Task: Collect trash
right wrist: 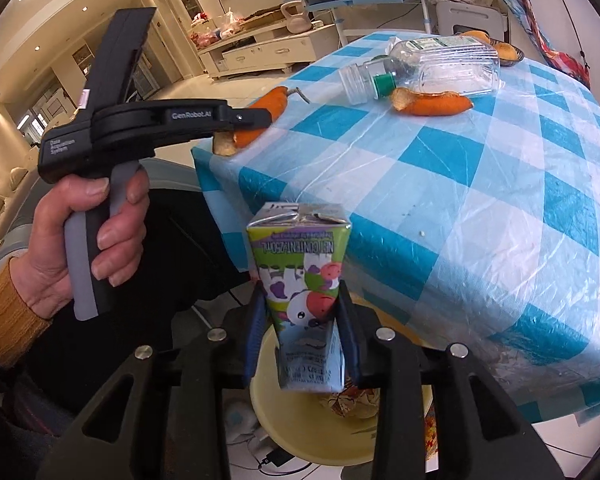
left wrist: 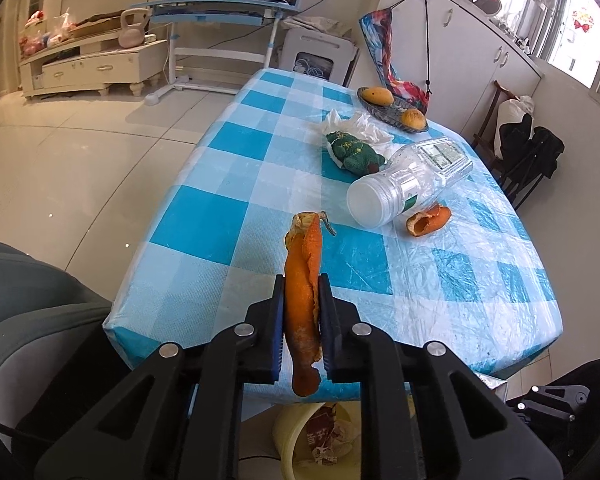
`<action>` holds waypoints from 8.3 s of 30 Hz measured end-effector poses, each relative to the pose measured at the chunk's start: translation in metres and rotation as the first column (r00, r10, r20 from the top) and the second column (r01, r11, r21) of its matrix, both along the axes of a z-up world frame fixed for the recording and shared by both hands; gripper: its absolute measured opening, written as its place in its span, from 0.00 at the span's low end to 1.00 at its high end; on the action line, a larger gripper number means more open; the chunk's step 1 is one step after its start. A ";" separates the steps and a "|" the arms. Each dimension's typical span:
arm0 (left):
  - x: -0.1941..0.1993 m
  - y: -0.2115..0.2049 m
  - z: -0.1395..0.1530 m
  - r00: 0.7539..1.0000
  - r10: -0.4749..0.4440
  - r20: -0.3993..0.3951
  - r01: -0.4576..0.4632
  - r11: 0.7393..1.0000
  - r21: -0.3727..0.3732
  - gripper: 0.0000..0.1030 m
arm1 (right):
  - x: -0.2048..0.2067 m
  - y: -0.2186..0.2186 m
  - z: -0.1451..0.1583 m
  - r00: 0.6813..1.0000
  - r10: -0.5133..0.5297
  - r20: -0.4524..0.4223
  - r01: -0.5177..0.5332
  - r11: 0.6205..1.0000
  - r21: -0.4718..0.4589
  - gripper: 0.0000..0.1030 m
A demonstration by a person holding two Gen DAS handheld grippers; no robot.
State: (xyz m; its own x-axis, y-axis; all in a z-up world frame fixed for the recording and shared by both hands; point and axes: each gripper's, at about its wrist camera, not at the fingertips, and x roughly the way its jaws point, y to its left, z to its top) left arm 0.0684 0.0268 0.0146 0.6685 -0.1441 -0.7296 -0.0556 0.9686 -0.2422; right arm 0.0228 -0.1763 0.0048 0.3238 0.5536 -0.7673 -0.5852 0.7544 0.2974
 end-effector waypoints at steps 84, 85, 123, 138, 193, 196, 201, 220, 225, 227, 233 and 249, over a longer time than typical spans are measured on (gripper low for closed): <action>-0.093 -0.019 -0.001 0.986 0.126 0.108 -0.141 0.979 0.150 0.93 | -0.008 0.004 0.013 0.901 -0.272 0.338 0.336 0.931 -0.145 0.92; -0.093 -0.019 -0.001 0.986 0.127 0.109 -0.143 0.978 0.149 0.93 | -0.009 0.004 0.013 0.901 -0.270 0.339 0.334 0.931 -0.147 0.92; -0.092 -0.020 -0.002 0.987 0.129 0.096 -0.143 0.976 0.165 0.93 | -0.010 0.004 0.013 0.902 -0.275 0.334 0.336 0.931 -0.142 0.93; -0.091 -0.020 -0.002 0.987 0.130 0.095 -0.145 0.976 0.165 0.93 | -0.010 0.005 0.012 0.903 -0.271 0.333 0.333 0.932 -0.143 0.93; -0.082 -0.013 -0.011 0.982 0.178 0.066 -0.188 0.960 0.209 0.93 | 0.205 -0.030 -0.001 0.991 0.018 0.134 0.018 0.964 -0.264 0.93; -0.081 -0.012 -0.012 0.982 0.180 0.063 -0.190 0.960 0.207 0.93 | 0.218 -0.029 -0.001 0.990 0.025 0.138 0.012 0.966 -0.259 0.93; -0.080 -0.011 -0.012 0.981 0.185 0.060 -0.193 0.961 0.198 0.93 | 0.218 -0.030 0.000 0.990 0.018 0.140 0.020 0.966 -0.259 0.93; -0.082 -0.011 -0.013 0.983 0.180 0.045 -0.185 0.965 0.188 0.93 | 0.219 -0.030 0.001 0.990 0.017 0.137 0.019 0.966 -0.256 0.94; -0.080 -0.011 -0.013 0.984 0.174 0.039 -0.178 0.965 0.194 0.93 | 0.218 -0.030 0.001 0.990 0.017 0.137 0.019 0.966 -0.256 0.94; -0.078 -0.009 -0.015 0.984 0.178 0.026 -0.180 0.966 0.186 0.93 | 0.219 -0.030 0.001 0.990 0.017 0.137 0.019 0.966 -0.256 0.94; -0.078 -0.003 -0.014 0.982 0.189 0.023 -0.190 0.968 0.161 0.93 | 0.218 -0.030 0.001 0.990 0.017 0.137 0.019 0.966 -0.256 0.94; -0.079 -0.007 -0.013 0.983 0.181 0.026 -0.183 0.969 0.165 0.93 | 0.218 -0.030 0.001 0.990 0.017 0.138 0.019 0.966 -0.256 0.94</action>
